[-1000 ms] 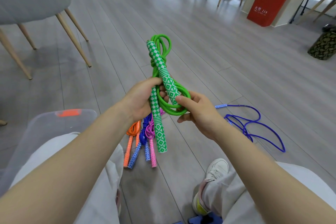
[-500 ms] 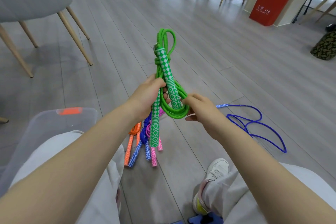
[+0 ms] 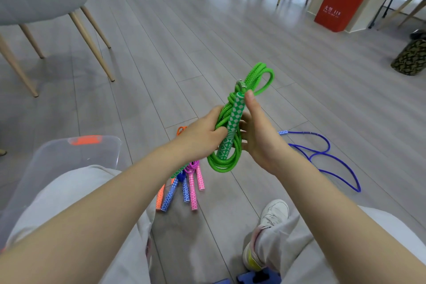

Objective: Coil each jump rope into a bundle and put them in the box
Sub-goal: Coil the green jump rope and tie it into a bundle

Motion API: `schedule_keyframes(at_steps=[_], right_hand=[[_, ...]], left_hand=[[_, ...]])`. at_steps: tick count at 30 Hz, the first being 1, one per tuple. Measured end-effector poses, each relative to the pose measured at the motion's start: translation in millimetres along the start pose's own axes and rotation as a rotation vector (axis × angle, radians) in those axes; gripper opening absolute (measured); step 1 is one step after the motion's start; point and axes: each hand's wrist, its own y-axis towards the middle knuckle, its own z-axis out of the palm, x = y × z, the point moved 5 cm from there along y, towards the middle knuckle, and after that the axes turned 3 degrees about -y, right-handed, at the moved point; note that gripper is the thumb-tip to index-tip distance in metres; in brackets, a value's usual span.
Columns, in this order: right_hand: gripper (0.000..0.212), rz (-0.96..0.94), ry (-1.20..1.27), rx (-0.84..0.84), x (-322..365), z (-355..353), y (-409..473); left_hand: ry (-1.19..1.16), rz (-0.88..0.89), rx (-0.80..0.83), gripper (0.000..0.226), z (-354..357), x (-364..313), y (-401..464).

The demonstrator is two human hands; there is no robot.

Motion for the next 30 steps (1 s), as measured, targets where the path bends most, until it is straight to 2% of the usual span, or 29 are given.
schedule_keyframes(at_steps=[3, 6, 8, 13, 20, 22, 24, 27, 30], right_hand=[[0.079, 0.005, 0.019, 0.022, 1, -4, 2], [0.050, -0.025, -0.004, 0.046, 3, -3, 1], [0.040, -0.054, -0.046, 0.035, 4, -4, 1], [0.034, -0.085, -0.011, -0.021, 3, -8, 5], [0.035, 0.031, -0.074, 0.027, -14, 2, 4], [0.032, 0.033, -0.053, 0.029, -16, 5, 4], [0.031, 0.018, -0.022, 0.044, -14, 7, 3], [0.029, 0.004, -0.071, 0.070, -9, 8, 1], [0.035, 0.008, -0.155, 0.092, -7, 9, -1]], left_hand=[[0.075, 0.021, -0.005, 0.045, -1, -4, -1], [0.045, 0.012, -0.020, 0.044, -4, -5, -1], [-0.044, -0.025, -0.019, 0.043, -7, -5, -2], [-0.243, -0.090, -0.018, 0.040, -10, -9, -4], [-0.228, -0.193, 0.113, 0.048, 1, 4, -7], [-0.223, -0.204, 0.173, 0.044, 1, 3, -7], [-0.298, -0.212, 0.211, 0.042, -4, 1, -6], [-0.408, -0.174, 0.194, 0.064, -11, 1, -2], [-0.718, -0.094, 0.248, 0.069, -12, -4, 3]])
